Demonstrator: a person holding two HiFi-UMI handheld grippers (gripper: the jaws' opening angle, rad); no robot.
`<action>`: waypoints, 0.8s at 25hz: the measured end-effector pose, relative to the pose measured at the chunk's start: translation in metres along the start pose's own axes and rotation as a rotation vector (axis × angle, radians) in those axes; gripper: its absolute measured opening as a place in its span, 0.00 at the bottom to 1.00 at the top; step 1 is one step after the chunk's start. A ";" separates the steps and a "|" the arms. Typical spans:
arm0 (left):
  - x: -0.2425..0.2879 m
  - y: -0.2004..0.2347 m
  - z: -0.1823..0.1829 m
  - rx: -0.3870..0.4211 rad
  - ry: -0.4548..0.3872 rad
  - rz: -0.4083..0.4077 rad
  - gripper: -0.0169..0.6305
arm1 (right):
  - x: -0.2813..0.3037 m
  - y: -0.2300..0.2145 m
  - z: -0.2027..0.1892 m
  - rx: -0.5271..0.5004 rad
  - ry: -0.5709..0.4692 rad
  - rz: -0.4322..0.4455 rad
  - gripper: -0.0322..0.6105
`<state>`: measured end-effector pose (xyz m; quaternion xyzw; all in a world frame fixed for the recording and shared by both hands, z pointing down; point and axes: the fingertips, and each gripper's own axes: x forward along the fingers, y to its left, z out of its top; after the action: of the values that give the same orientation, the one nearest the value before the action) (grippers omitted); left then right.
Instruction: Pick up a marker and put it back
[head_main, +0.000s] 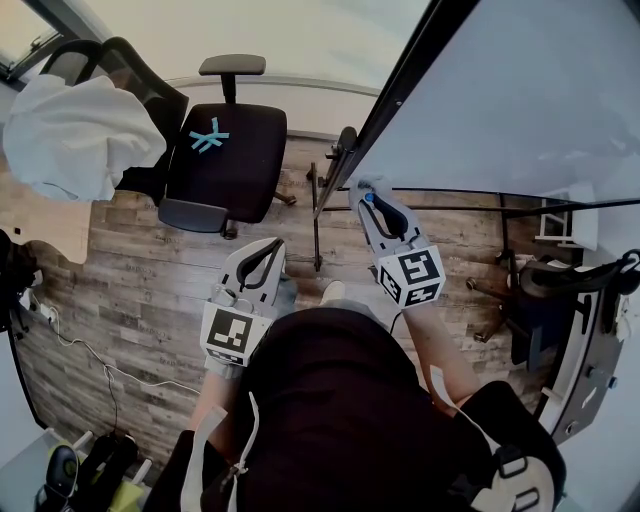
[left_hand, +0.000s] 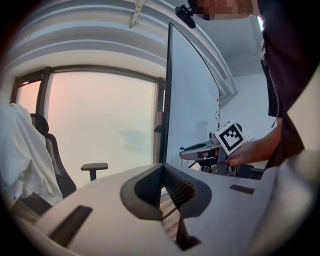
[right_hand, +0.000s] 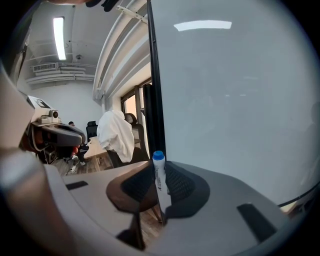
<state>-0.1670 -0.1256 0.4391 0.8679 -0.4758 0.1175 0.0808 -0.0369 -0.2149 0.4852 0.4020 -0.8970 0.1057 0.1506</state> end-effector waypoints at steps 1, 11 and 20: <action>0.000 0.000 0.000 0.002 -0.001 -0.001 0.04 | 0.000 0.000 0.000 0.000 0.002 -0.001 0.17; 0.001 -0.005 0.004 -0.003 0.002 -0.021 0.04 | -0.007 -0.002 0.007 0.002 -0.018 -0.026 0.19; 0.011 -0.011 0.009 0.039 -0.021 -0.067 0.04 | -0.020 -0.005 0.016 0.012 -0.046 -0.047 0.19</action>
<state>-0.1514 -0.1306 0.4333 0.8861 -0.4447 0.1147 0.0626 -0.0233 -0.2091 0.4635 0.4262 -0.8898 0.0984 0.1300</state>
